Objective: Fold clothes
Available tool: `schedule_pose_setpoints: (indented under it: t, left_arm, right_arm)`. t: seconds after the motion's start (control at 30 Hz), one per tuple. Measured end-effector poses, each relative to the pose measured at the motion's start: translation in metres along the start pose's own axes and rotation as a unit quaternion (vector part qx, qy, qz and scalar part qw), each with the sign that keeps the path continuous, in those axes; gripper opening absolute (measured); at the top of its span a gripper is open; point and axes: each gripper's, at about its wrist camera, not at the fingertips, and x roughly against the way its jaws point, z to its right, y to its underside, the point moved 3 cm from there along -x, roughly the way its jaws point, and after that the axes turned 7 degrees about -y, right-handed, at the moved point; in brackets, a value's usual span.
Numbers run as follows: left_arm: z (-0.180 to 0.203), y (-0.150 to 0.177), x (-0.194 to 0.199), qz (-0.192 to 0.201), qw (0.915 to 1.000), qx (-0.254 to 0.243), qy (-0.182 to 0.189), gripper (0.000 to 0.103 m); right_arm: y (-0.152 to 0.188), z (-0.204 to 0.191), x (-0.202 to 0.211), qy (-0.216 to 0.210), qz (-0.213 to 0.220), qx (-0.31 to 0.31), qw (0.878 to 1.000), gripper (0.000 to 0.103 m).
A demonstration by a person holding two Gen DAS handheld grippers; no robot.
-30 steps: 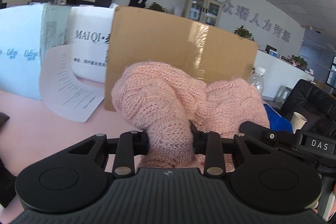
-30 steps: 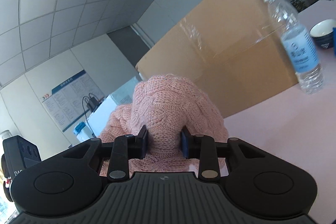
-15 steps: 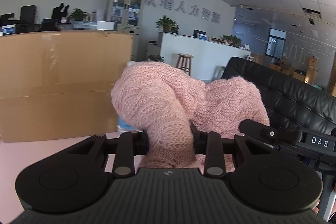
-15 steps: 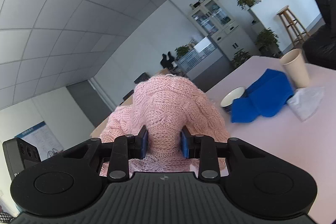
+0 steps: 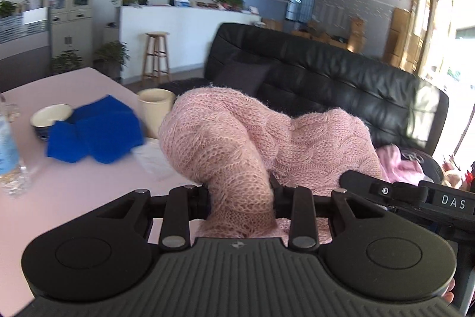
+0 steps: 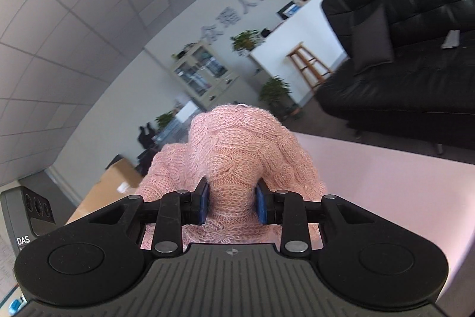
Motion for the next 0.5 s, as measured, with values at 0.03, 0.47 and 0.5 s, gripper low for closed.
schedule_pose_setpoints:
  t: [0.03, 0.47, 0.5]
  left_arm:
    - [0.009, 0.001, -0.007, -0.007, 0.9999, -0.005, 0.007, 0.029]
    - [0.058, 0.052, -0.072, -0.111, 0.9927, -0.015, 0.046, 0.062]
    - [0.056, 0.056, -0.074, -0.111, 0.9932, -0.008, 0.032, 0.083]
  right_arm:
    - [0.0, 0.008, 0.008, 0.007, 0.002, -0.003, 1.0, 0.028]
    - [0.034, 0.08, 0.049, 0.089, -0.029, -0.017, 0.996, 0.037]
    - [0.036, 0.08, 0.051, 0.093, -0.03, -0.008, 0.995, 0.041]
